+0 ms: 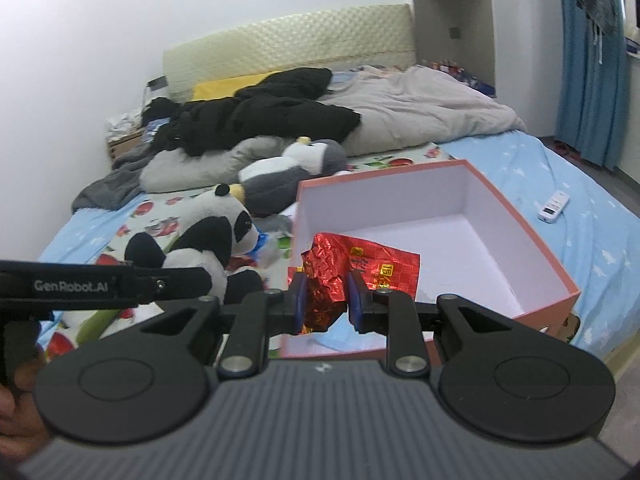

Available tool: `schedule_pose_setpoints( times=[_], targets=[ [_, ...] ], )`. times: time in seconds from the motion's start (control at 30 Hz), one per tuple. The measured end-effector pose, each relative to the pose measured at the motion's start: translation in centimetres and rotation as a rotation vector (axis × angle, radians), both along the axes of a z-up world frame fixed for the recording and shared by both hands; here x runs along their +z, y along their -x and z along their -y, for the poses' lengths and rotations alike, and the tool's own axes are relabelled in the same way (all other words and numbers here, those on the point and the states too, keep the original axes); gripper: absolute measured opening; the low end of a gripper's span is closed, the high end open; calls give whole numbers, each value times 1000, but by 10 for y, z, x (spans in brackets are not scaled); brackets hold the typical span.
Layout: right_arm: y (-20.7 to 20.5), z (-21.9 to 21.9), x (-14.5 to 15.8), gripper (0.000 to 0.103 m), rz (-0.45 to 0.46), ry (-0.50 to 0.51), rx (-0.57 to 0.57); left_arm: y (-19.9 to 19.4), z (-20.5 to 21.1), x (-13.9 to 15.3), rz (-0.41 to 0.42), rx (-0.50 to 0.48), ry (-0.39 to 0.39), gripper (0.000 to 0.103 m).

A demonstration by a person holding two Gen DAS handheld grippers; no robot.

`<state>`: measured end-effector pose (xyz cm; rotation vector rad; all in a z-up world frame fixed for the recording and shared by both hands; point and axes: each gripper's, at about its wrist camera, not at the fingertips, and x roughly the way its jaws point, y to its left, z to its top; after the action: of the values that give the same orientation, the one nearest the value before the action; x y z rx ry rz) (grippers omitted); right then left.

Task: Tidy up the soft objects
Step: 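Carry the panda with the left gripper while the right carries the packet over the pink box, then open the left gripper dropping the panda while the right drops the packet into the box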

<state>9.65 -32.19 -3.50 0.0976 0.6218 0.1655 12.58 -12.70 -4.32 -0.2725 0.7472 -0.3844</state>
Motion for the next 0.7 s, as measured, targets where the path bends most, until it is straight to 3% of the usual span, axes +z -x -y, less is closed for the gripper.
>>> schedule_pose_setpoints(
  times=[0.7],
  targets=[
    [-96, 59, -76, 26, -151, -11, -126, -131, 75, -77, -152, -109, -40, 44]
  ],
)
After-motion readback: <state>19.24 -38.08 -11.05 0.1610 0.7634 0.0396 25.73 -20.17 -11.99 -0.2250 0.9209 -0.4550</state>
